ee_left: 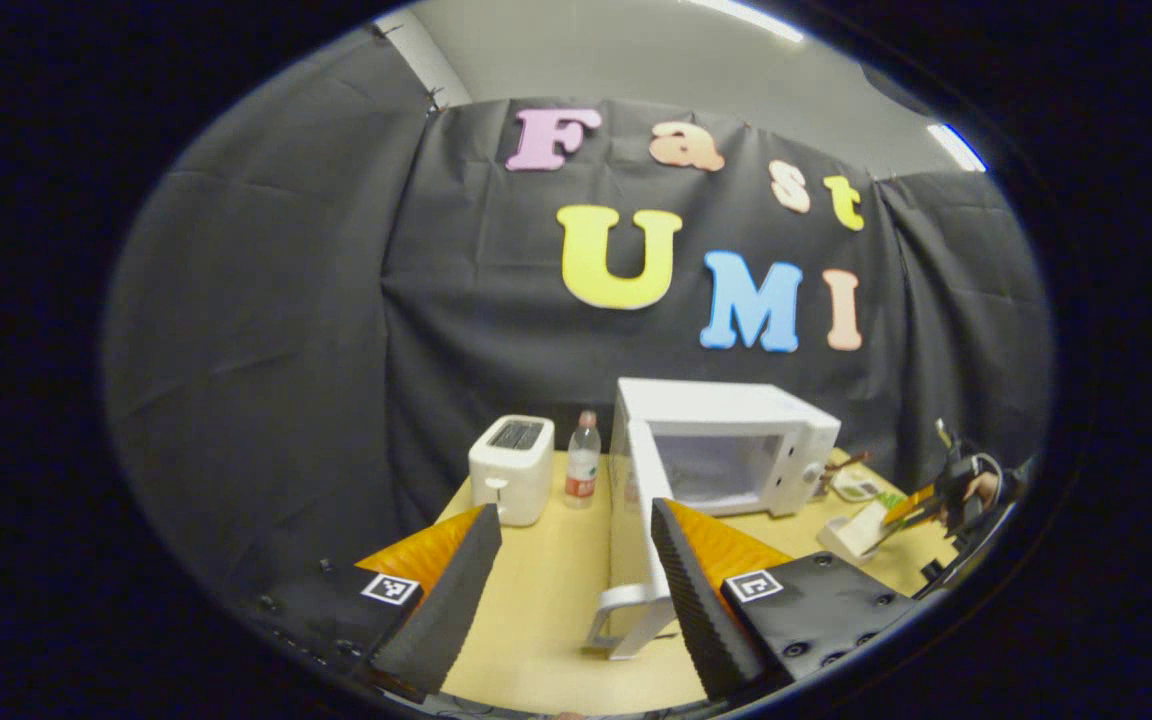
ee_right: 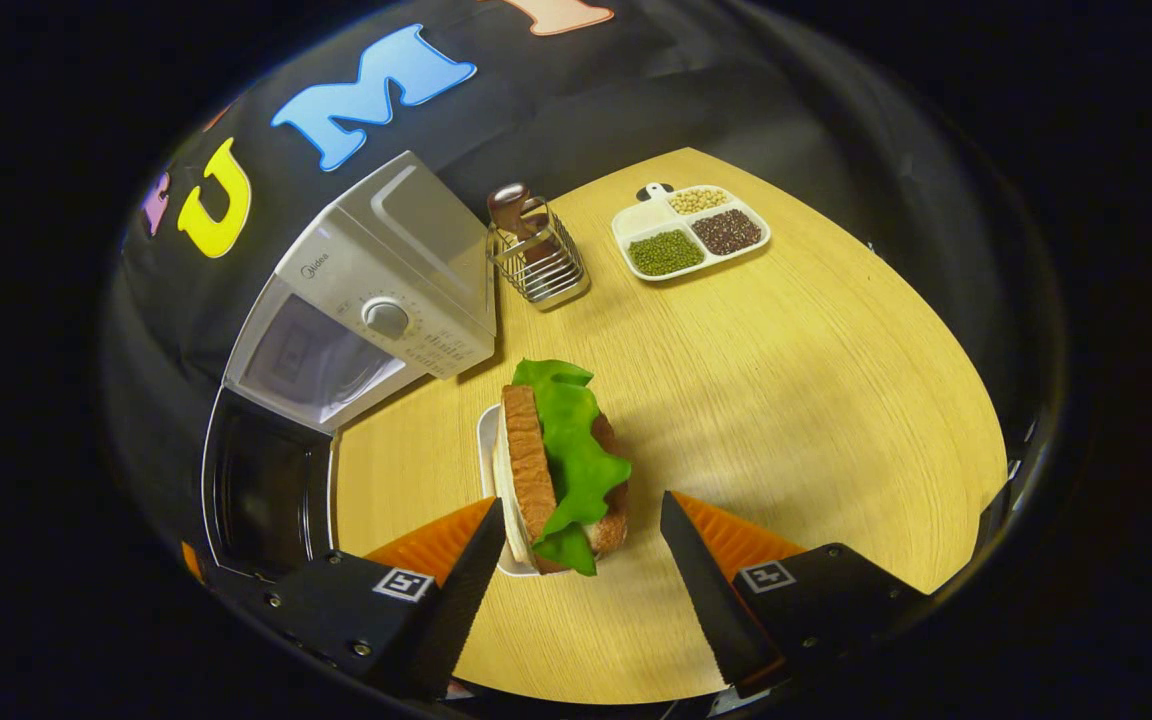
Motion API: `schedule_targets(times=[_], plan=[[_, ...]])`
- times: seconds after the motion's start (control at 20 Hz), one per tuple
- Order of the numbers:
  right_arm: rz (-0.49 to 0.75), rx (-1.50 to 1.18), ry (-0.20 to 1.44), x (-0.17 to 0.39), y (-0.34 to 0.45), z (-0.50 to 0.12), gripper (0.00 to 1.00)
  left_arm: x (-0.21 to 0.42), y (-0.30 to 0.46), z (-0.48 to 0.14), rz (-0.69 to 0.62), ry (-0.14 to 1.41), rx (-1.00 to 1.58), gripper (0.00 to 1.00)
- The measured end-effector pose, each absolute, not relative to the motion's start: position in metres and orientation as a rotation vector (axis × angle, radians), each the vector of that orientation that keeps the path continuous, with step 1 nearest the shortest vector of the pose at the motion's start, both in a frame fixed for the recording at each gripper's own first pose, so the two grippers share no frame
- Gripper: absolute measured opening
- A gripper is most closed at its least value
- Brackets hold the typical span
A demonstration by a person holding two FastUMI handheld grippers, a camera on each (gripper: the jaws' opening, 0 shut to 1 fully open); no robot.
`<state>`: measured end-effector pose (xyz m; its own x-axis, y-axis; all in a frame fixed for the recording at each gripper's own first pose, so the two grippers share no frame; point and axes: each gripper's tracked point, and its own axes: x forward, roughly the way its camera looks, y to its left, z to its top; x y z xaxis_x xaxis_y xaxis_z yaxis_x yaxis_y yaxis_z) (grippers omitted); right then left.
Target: Open the microwave oven with the left hand, put the food in, and close the microwave oven.
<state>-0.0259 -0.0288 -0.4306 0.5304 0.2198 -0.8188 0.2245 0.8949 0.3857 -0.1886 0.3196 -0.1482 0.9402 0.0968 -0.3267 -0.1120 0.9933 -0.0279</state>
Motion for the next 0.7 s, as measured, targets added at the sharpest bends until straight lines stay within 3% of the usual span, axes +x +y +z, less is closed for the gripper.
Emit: schedule_targets(times=[0.05, 0.1, 0.15, 0.2, 0.25, 0.35, 0.7], plan=[[-0.001, 0.509, 1.032, -0.026, -0.027, -0.431, 0.95, -0.180, 0.298, -0.133, 0.073, 0.303, -0.067, 0.95], [0.006, 0.533, 1.033, -0.025, -0.025, -0.430, 0.87, -0.172, 0.278, -0.124, 0.041, 0.282, -0.074, 0.95], [0.013, 0.563, 1.018, -0.022, -0.025, -0.425, 0.71, -0.164, 0.262, -0.119, 0.007, 0.269, -0.071, 0.94], [0.021, 0.588, 1.008, -0.020, -0.021, -0.427, 0.62, -0.157, 0.250, -0.118, -0.018, 0.260, -0.061, 0.93], [0.035, 0.615, 1.006, -0.020, -0.018, -0.423, 0.43, -0.150, 0.239, -0.120, -0.037, 0.259, -0.053, 0.95], [0.046, 0.608, 0.993, -0.018, -0.018, -0.417, 0.22, -0.140, 0.222, -0.121, -0.061, 0.263, -0.062, 0.99], [0.104, 0.647, 0.887, -0.017, 0.008, -0.374, 0.22, -0.117, 0.190, -0.099, -0.088, 0.208, -0.089, 0.95]])
